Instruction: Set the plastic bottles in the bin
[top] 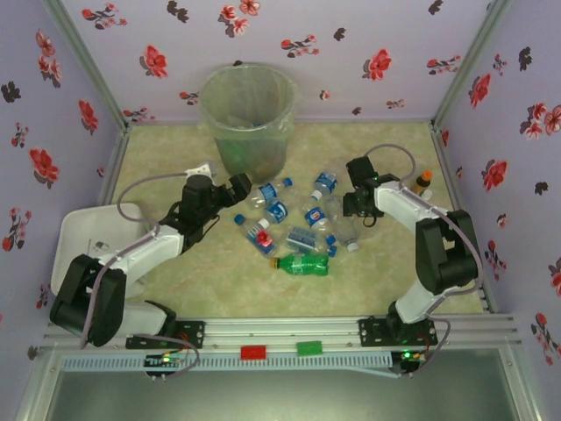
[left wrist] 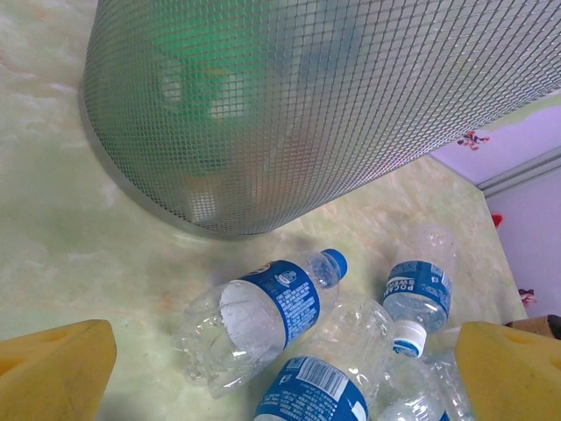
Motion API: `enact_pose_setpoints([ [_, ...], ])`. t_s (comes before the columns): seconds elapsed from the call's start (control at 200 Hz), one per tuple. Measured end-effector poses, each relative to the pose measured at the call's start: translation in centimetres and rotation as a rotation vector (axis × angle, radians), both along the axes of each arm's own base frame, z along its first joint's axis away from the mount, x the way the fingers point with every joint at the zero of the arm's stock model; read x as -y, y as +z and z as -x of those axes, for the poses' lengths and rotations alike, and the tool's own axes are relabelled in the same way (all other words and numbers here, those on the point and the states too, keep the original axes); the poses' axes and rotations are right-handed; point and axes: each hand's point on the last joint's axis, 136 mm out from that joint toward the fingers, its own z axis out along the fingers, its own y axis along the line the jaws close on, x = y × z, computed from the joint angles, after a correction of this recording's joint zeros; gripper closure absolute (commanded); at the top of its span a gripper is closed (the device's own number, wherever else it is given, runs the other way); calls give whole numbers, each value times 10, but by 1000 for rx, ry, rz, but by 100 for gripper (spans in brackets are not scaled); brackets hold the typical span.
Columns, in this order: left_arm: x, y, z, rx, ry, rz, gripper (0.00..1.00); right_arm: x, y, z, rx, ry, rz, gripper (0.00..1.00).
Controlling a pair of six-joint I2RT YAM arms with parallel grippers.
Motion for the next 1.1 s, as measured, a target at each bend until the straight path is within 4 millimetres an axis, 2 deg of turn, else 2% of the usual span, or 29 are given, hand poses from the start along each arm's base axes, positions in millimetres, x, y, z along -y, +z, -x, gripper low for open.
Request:
enact_pose_setpoints([
  [0.26, 1, 1, 0, 2, 2, 9, 0, 2, -9, -6, 6, -15, -10, 28],
  [0.49, 1, 1, 0, -1, 4, 12, 0, 5, -21, 6, -28, -15, 0, 28],
  [0.79, -1, -2, -2, -6, 18, 5, 0, 7, -21, 11, -26, -20, -2, 43],
  [0.865, -2, -3, -3, -5, 25, 2, 0, 7, -13, 11, -3, -21, -8, 47],
  [0.95, -3, -2, -3, -3, 30, 1, 0, 6, 7, 8, 54, -20, -26, 50],
  [1.1, -6, 1, -6, 16, 53, 6, 0, -2, 58, -7, 204, -12, -94, 53],
])
